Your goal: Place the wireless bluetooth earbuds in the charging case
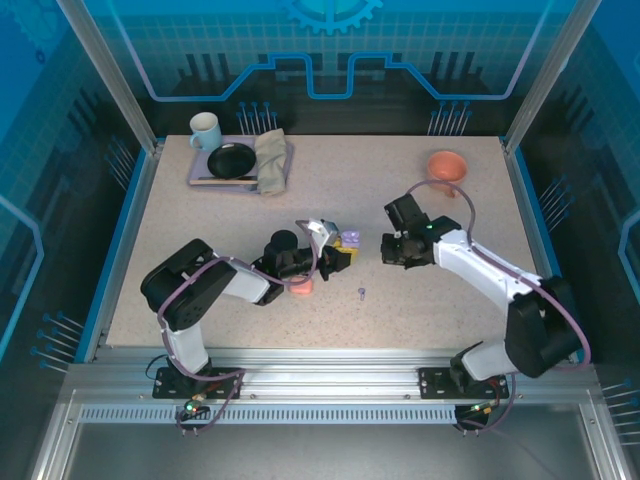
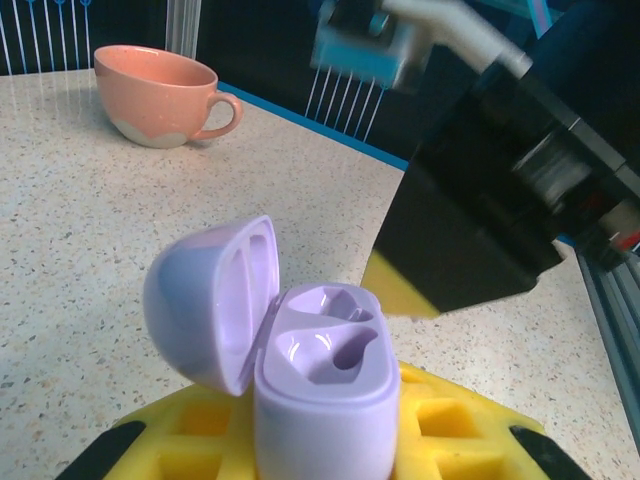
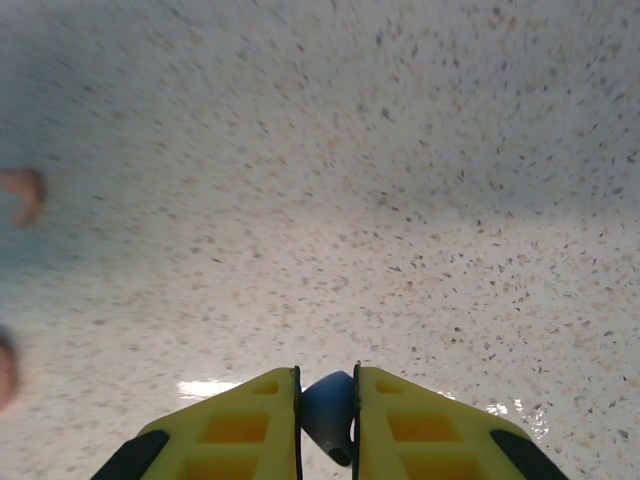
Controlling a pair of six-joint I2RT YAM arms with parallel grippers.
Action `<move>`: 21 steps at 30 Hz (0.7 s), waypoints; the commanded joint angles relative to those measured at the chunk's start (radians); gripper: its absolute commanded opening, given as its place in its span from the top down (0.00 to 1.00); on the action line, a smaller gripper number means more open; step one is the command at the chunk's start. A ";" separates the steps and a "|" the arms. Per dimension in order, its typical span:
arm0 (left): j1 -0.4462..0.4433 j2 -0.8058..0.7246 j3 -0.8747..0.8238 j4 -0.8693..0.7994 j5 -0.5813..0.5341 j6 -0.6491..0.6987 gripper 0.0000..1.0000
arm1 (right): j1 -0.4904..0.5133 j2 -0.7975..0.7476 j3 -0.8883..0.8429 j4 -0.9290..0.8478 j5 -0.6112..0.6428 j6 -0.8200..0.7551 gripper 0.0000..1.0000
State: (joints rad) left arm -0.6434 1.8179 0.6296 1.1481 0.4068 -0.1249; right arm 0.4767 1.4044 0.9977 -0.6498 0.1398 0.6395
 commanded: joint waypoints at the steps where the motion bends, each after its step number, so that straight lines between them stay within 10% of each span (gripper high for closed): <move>1: 0.008 -0.023 0.044 -0.008 0.025 0.018 1.00 | -0.013 -0.075 0.052 -0.029 -0.043 0.040 0.83; 21: 0.005 0.053 0.160 0.124 0.073 -0.049 1.00 | -0.021 -0.248 0.150 0.201 -0.220 0.104 0.82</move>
State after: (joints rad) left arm -0.6434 1.8645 0.7582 1.1858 0.4404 -0.1577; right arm 0.4637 1.1942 1.1744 -0.5377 -0.0357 0.7174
